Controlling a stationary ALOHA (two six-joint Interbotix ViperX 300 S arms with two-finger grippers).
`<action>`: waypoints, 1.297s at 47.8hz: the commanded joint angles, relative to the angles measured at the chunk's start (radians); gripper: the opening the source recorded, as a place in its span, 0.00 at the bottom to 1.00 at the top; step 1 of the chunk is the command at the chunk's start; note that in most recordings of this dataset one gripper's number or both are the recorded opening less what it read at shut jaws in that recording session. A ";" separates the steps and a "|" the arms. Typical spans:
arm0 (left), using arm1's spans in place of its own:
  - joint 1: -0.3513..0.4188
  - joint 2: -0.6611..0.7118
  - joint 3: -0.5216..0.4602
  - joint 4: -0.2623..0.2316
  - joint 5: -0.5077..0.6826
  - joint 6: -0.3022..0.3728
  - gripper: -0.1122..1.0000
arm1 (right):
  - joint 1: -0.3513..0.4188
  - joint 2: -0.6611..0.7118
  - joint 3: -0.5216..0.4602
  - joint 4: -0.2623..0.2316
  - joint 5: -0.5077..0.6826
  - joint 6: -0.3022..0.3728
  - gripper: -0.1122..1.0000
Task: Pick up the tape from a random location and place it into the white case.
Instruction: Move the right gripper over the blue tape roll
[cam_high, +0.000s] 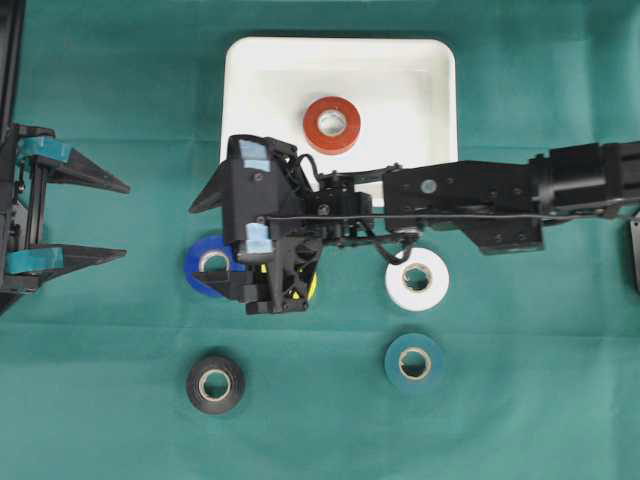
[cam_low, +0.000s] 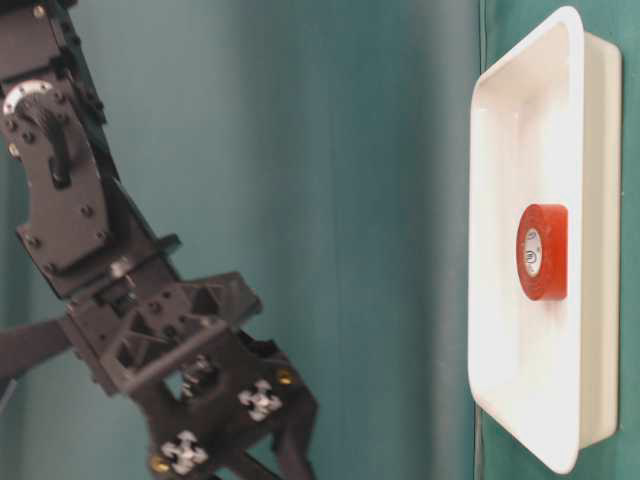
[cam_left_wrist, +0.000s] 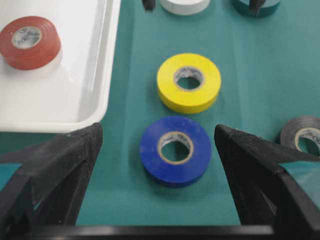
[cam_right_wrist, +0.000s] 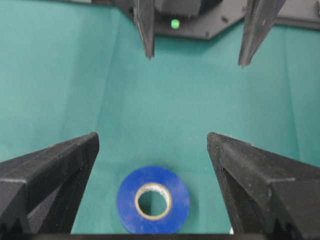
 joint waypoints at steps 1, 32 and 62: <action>-0.002 0.008 -0.014 -0.002 -0.006 0.000 0.97 | 0.005 0.005 -0.066 0.003 0.091 0.006 0.92; 0.000 0.012 -0.014 -0.002 -0.008 -0.002 0.97 | 0.023 0.164 -0.331 0.005 0.477 0.018 0.92; 0.000 0.012 -0.014 -0.002 -0.006 -0.003 0.97 | 0.025 0.164 -0.330 0.002 0.476 0.015 0.92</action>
